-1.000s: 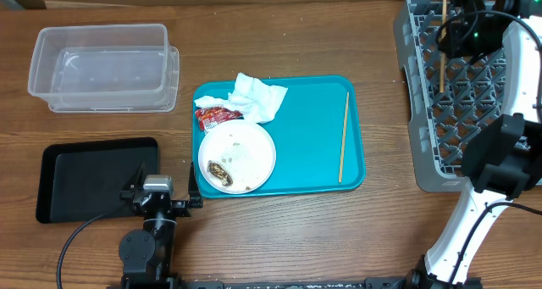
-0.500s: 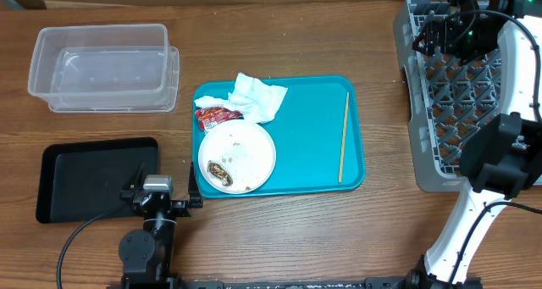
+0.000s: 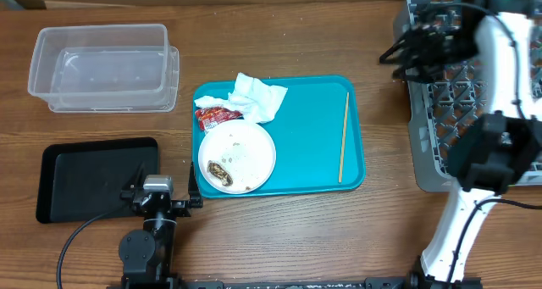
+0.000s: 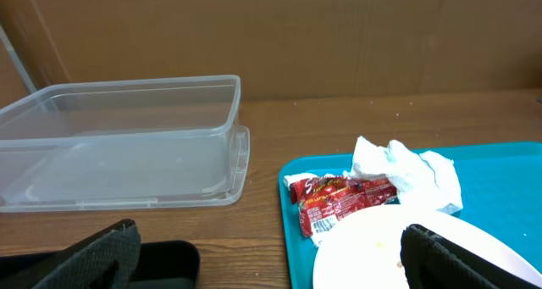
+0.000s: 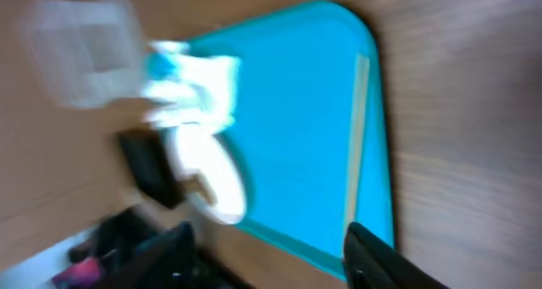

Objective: Sort waste into correct bins and load items into the dishwasher
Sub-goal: 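Return the right gripper to grasp the second chopstick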

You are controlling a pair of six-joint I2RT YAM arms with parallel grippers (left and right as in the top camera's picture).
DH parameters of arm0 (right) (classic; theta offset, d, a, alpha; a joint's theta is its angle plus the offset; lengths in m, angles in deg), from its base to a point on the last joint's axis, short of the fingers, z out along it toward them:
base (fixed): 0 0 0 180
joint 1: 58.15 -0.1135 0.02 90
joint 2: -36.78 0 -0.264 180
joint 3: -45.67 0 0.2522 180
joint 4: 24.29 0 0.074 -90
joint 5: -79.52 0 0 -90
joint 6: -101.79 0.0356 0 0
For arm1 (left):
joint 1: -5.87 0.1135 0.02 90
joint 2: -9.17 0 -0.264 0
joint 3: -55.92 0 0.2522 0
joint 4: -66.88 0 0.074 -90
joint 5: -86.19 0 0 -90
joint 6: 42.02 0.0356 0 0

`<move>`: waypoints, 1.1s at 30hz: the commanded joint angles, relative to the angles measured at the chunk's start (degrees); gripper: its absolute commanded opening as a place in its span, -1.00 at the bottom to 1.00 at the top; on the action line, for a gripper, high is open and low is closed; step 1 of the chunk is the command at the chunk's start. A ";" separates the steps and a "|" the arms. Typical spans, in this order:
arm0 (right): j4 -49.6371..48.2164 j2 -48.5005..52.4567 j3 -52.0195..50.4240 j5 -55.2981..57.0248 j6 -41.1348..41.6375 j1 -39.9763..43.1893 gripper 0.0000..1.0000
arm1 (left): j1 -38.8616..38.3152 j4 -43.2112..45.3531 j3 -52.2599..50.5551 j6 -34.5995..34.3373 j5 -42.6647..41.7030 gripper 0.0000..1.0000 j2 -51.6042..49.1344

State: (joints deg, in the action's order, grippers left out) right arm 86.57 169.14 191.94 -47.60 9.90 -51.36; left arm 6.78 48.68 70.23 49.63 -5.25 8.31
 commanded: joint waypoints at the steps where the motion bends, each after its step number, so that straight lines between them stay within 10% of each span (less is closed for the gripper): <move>1: -0.02 -2.16 -0.33 29.75 16.96 -7.02 0.26 | 0.57 0.00 -0.28 -0.37 0.37 1.00 0.52; 13: -0.02 -2.16 -13.86 38.77 22.62 -22.73 0.34 | 0.57 0.00 -0.28 -0.37 0.35 1.00 0.52; 33: -15.28 -2.16 -25.81 34.53 23.10 -24.20 0.16 | 0.57 0.00 -0.28 -0.37 0.37 0.99 0.52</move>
State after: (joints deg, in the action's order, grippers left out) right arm 71.89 169.05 166.50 -12.63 32.61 -75.14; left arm 6.78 48.68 70.23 49.63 -5.25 8.31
